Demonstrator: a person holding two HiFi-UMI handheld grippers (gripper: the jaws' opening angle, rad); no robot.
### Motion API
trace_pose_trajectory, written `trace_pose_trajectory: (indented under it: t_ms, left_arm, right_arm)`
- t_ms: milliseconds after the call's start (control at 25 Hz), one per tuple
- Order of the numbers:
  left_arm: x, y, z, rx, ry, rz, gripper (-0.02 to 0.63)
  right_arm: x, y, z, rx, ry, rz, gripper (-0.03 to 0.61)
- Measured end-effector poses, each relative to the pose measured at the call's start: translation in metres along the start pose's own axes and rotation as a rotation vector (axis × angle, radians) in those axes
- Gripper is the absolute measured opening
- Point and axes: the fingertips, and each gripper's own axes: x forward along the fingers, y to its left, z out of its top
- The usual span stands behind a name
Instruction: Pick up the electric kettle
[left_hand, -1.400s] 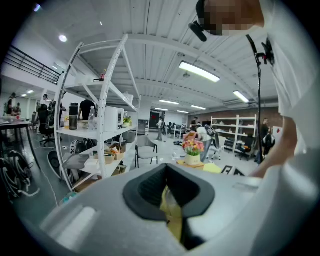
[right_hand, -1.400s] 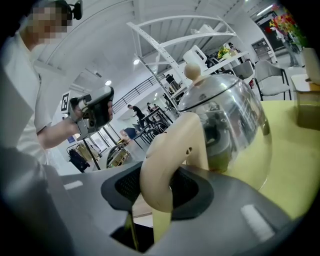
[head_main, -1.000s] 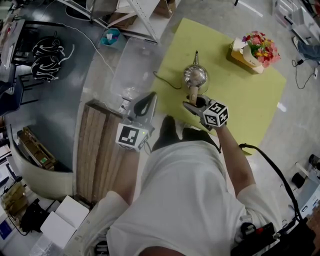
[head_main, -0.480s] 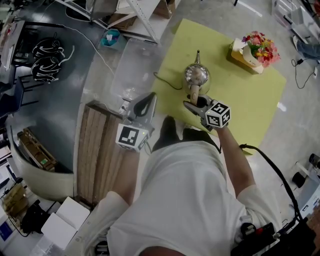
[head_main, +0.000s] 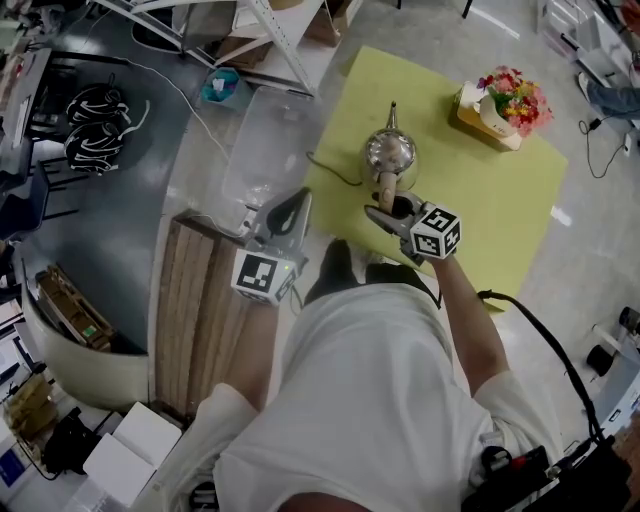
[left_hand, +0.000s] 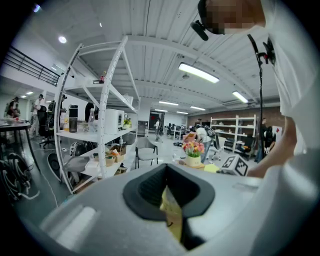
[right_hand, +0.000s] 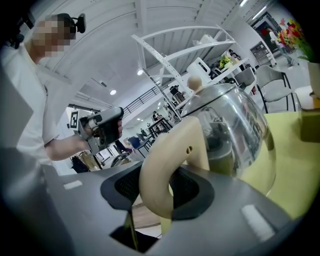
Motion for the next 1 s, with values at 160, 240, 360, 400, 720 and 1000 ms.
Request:
trace_pose_trajectory:
  t_ms: [160,240,360,400,720,1000]
  left_arm:
    - [0.001,-0.003,0.003,0.01,-0.007,-0.014,0.003]
    - [0.003,-0.005,0.004,0.018,-0.007,-0.025,0.003]
    - [0.005,-0.01,0.006,0.024,0.002,-0.04,0.003]
    - [0.005,-0.011,0.007,0.025,0.003,-0.045,0.003]
    - [0.014,-0.027,0.015,0.039,-0.008,-0.08,0.003]
    - [0.028,-0.049,0.017,0.058,-0.002,-0.135,0.003]
  right_arm:
    - [-0.004,0.005,0.005,-0.003,-0.012,-0.001,0.149]
    - [-0.007,0.005,0.009,-0.007,-0.024,-0.003,0.149]
    - [-0.012,0.009,0.016,-0.006,-0.044,-0.004,0.149]
    - [-0.014,0.011,0.018,-0.007,-0.049,-0.006,0.149]
    - [-0.038,0.012,0.025,-0.005,-0.091,-0.033,0.149]
    - [-0.064,0.009,0.025,0.005,-0.119,-0.061,0.149]
